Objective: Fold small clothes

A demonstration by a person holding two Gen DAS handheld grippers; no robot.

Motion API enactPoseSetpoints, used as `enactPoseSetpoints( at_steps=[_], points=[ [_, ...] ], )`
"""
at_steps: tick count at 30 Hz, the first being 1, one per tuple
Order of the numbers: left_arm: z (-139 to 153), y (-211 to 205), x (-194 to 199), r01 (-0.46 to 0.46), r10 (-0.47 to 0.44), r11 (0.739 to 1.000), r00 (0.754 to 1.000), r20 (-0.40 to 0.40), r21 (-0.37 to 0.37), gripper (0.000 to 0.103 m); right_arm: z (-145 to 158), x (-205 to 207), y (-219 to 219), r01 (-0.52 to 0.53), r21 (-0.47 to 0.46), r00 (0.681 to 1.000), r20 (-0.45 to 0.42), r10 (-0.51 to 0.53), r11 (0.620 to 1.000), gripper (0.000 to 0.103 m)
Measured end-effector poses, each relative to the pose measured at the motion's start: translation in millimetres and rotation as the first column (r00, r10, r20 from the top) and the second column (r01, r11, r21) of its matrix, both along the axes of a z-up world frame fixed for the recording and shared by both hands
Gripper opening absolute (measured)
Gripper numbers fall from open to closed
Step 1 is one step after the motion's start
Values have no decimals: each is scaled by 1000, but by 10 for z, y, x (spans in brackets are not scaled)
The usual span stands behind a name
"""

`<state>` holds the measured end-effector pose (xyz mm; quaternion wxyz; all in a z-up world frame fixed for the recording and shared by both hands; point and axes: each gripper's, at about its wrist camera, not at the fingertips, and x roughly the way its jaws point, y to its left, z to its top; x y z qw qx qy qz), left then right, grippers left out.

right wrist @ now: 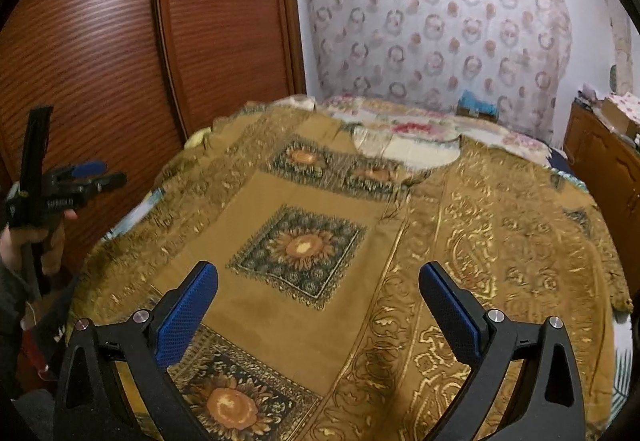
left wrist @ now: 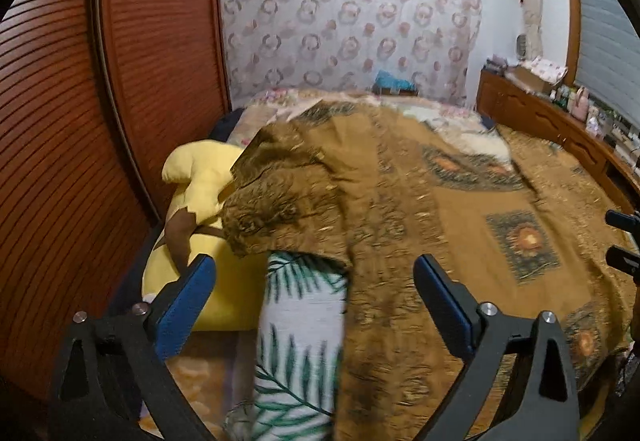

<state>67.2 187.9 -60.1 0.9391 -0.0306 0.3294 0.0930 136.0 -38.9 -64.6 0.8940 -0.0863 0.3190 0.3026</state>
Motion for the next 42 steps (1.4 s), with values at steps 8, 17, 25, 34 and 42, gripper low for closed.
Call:
enactPoseSetpoints(
  at_steps=[8,17,25,34,42],
  points=[
    [-196,456,399,-25,19,998,993,-113,-53,85,-56,296,-13,0,-62,999,-36,-2,998,100],
    [-541,720,788,-34,-14,981,970,-244,-192,76,-195,210,153,5,-76,999,-48,-9,997,100],
    [-479,574,869,17,-71,978,966,-250,-210,25,-236,201,255,10,-56,999,-39,-12,998,100],
    [-160,394,829,48,-59,997,973,-225,-52,4,-258,167,220,12,-44,1000,-27,-13,999,99],
    [368,-167,975,188,-189,982,973,-132,-20,4,-283,178,207,14,-32,999,-35,-15,999,98]
  ],
)
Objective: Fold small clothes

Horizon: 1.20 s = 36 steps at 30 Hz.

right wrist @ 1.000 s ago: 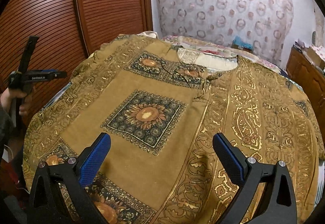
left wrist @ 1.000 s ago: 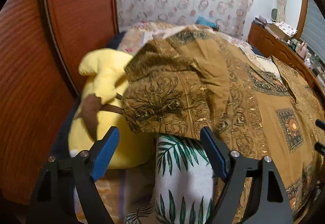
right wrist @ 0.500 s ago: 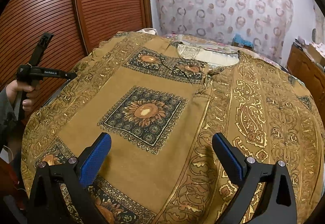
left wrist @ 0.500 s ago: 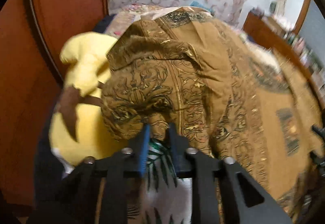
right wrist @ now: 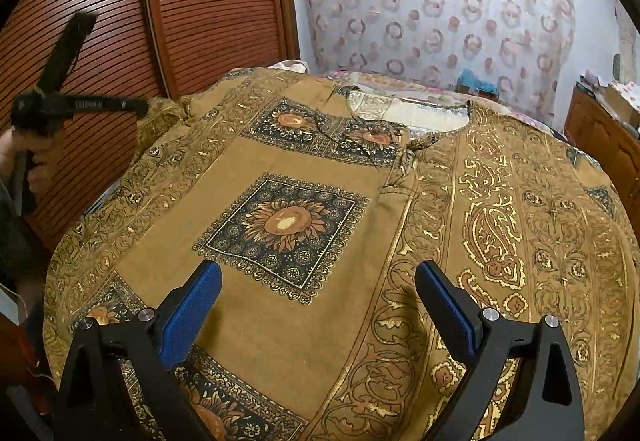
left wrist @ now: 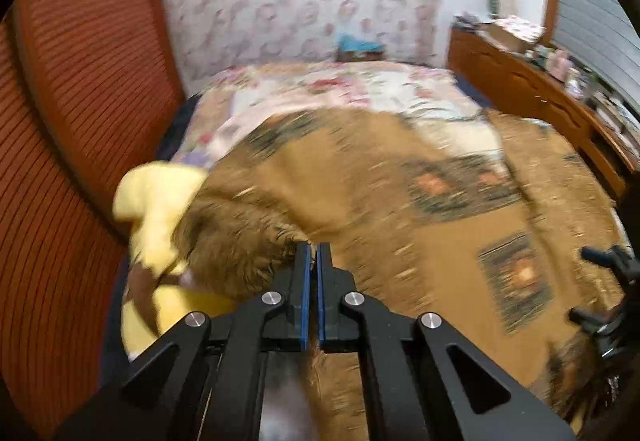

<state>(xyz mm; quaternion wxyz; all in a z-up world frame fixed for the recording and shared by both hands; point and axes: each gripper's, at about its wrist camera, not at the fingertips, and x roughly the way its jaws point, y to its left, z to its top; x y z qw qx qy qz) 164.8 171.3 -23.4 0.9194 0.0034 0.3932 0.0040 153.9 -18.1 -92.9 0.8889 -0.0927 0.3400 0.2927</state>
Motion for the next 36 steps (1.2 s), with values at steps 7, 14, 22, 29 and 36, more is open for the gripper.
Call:
enactPoseSetpoints(
  at_steps=[7,14,22,29,36],
  points=[
    [190,-688,13,155,-155,988,987,33,-17,4,-8,1,-32,3,7,1000,-2,-3,1000,97],
    [245,-587,-226,173,-170,984,983,73,-32,50,-18,5,-36,0,11,1000,-4,0,1000,97],
    [-93,-127,-54,43,-42,998,999,22,-46,68,-34,19,-20,-2,9,1000,-7,2,1000,97],
    [-513,114,245,-35,27,988,998,-50,-151,68,-48,37,-22,-14,16,1000,-14,14,1000,97],
    [-576,51,334,-17,3,971,998,-60,-237,39,-67,51,-44,-11,17,1000,-15,12,1000,97]
  ],
)
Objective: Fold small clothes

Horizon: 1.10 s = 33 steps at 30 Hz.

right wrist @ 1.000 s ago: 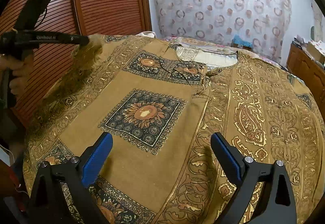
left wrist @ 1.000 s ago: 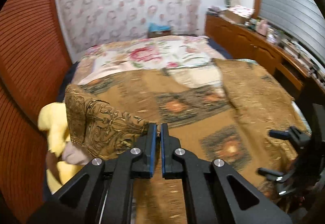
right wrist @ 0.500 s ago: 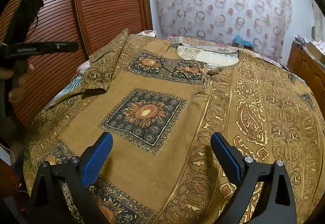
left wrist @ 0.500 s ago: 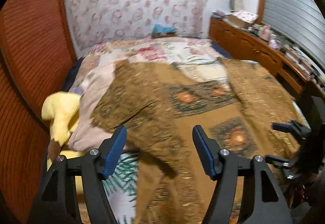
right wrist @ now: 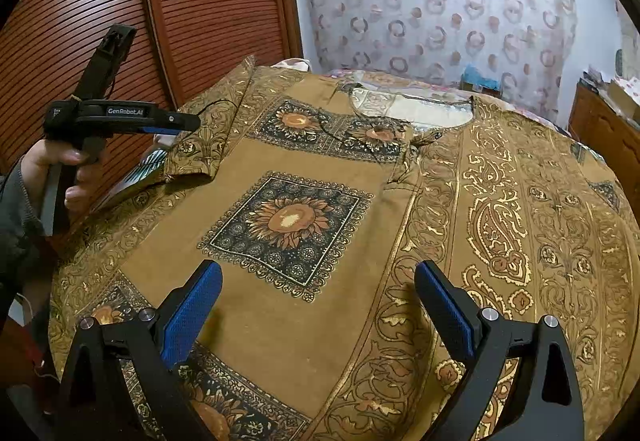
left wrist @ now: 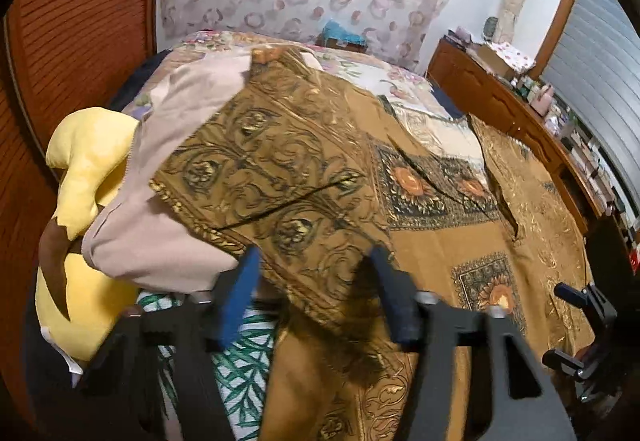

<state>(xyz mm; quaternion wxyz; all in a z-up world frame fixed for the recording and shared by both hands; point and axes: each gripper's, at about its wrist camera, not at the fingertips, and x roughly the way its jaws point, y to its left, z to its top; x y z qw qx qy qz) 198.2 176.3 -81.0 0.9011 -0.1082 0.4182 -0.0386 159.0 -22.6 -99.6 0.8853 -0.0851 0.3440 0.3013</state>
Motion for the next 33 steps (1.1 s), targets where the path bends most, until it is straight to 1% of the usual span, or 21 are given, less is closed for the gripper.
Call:
enactPoseSetpoints(
  at_steps=[1,2,3,4,8,10,11,13,14,15,16,17,18,19,21,22,24,26,29,33],
  points=[
    [-2,-40,5,0,0,1000,1000,-5,25,19,-1,-2,0,0,-1,1000,1,0,1000,97],
    [-2,-84,10,2,-2,999,1000,-11,54,13,-1,-5,-3,0,-1,1000,1,0,1000,97],
    [6,-155,11,12,-10,994,1000,-19,110,8,-3,-6,-3,0,-2,1000,1,0,1000,97],
    [26,-188,5,20,-18,991,1000,-17,132,4,-3,-8,-4,1,-2,1000,2,-1,1000,97],
    [194,-261,-12,46,-50,987,999,19,155,2,4,-32,7,0,-5,1000,6,0,1000,97],
    [312,-320,-7,61,-68,987,997,39,151,2,6,-37,6,0,-5,1000,8,0,1000,97],
    [376,-370,-2,68,-77,984,996,51,163,2,7,-41,3,0,-5,1000,9,0,1000,97],
    [470,-393,11,55,-70,982,994,78,183,3,8,-45,0,-1,-4,1000,9,1,1000,97],
    [505,-385,25,41,-59,981,994,88,190,3,6,-47,-2,0,-3,1000,9,0,1000,97],
    [536,-337,48,15,-35,978,995,92,207,12,7,-47,-6,-1,-3,1000,8,1,1000,97],
    [539,-295,74,1,-21,976,996,90,216,31,9,-45,-8,-1,-3,1000,8,1,1000,97],
    [528,-245,101,-8,-12,976,996,88,219,42,9,-46,-8,-2,-3,1000,8,2,1000,97],
    [507,-146,146,-22,4,977,996,84,213,55,9,-48,-7,-4,-4,1000,8,4,1000,97],
    [481,-49,190,-35,20,978,997,76,205,59,9,-53,-6,-5,-5,1000,9,5,1000,97],
    [373,150,288,-68,62,977,997,36,200,63,10,-53,-5,-6,-6,1000,9,6,1000,97],
    [317,241,328,-84,81,974,997,19,208,64,9,-59,-5,-7,-5,1000,10,7,1000,97],
    [211,427,383,-115,116,968,993,6,222,64,7,-69,-4,-8,-5,1000,12,8,1000,97],
    [92,598,415,-140,143,968,990,-1,209,64,8,-80,-5,-7,-5,1000,18,7,1000,97],
    [-52,648,424,-123,126,977,992,-7,174,64,3,-80,10,-8,-10,1000,20,8,1000,97],
    [-138,632,411,-101,102,980,995,8,172,64,3,-89,12,-6,-6,1000,20,6,1000,97]
  ],
)
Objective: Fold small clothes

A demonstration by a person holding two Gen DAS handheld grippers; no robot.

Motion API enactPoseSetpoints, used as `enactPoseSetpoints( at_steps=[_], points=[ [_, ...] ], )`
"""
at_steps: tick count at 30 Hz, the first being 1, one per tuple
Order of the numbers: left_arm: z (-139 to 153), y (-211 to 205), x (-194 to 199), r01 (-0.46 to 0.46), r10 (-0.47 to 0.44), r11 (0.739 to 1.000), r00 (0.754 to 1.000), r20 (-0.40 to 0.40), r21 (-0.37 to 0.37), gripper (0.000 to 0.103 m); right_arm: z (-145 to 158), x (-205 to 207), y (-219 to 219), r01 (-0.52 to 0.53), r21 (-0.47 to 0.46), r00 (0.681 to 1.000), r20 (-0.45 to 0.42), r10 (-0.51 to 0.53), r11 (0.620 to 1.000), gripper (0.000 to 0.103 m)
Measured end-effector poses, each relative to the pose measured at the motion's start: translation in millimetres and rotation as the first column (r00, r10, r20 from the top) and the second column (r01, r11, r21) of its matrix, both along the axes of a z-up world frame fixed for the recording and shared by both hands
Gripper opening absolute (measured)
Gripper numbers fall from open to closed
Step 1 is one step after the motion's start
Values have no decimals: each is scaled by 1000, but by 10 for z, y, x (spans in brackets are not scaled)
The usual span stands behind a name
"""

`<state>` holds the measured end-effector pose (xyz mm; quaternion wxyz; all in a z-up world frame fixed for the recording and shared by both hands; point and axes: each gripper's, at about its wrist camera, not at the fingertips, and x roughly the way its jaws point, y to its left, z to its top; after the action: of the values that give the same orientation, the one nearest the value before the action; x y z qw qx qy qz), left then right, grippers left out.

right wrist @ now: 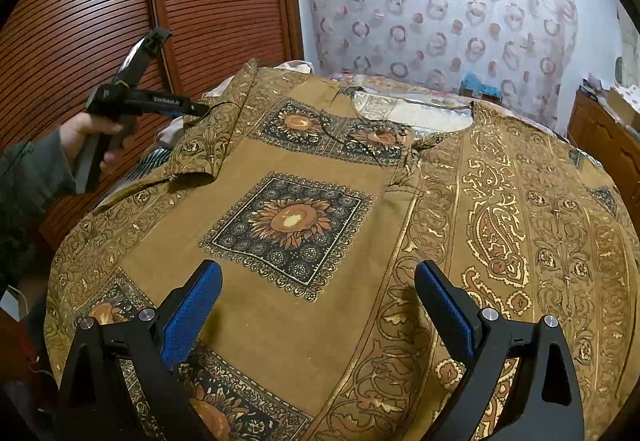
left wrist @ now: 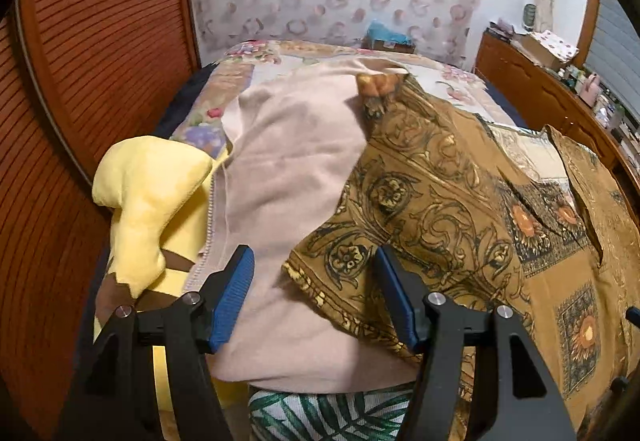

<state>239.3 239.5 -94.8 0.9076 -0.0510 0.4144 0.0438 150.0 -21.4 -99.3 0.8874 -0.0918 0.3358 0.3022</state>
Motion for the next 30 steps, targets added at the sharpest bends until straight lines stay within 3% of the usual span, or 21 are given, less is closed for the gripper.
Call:
enactPoseSetpoints(
  at_steps=[2,4,5,7,9,11,17,21,24,30],
  points=[
    [-10,-14,-13,19,-19,1000,1000,0,-9,59,-3,0,7,-2,-2,1000,-2,2,1000,97],
    [12,-34,-37,41,-41,999,999,9,-21,40,1,2,3,-3,-3,1000,-2,3,1000,97],
    [26,-43,-45,45,-45,999,999,11,-20,35,2,4,3,-4,-3,1000,-2,4,1000,97],
    [60,-93,-61,51,-51,999,999,18,10,12,2,5,3,-3,-3,1000,-2,3,1000,97],
    [85,-114,-49,62,-62,998,998,10,15,6,2,5,3,-4,-3,1000,-3,4,1000,97],
    [120,-150,-42,69,-69,997,998,2,31,5,0,5,3,-4,-3,1000,-3,4,1000,97],
    [470,-434,-170,130,-131,991,987,91,20,5,3,-5,5,-6,-3,1000,-3,6,1000,97],
    [757,-872,-194,235,-240,970,962,133,52,5,2,-5,4,-5,-3,1000,-3,5,1000,97],
    [962,-1219,-188,297,-313,948,936,160,116,5,-1,-4,3,-7,-4,1000,-4,7,1000,97],
    [1157,-1554,-156,366,-386,921,906,172,138,7,2,-11,-12,-8,-1,1000,-3,8,1000,97]
  ],
)
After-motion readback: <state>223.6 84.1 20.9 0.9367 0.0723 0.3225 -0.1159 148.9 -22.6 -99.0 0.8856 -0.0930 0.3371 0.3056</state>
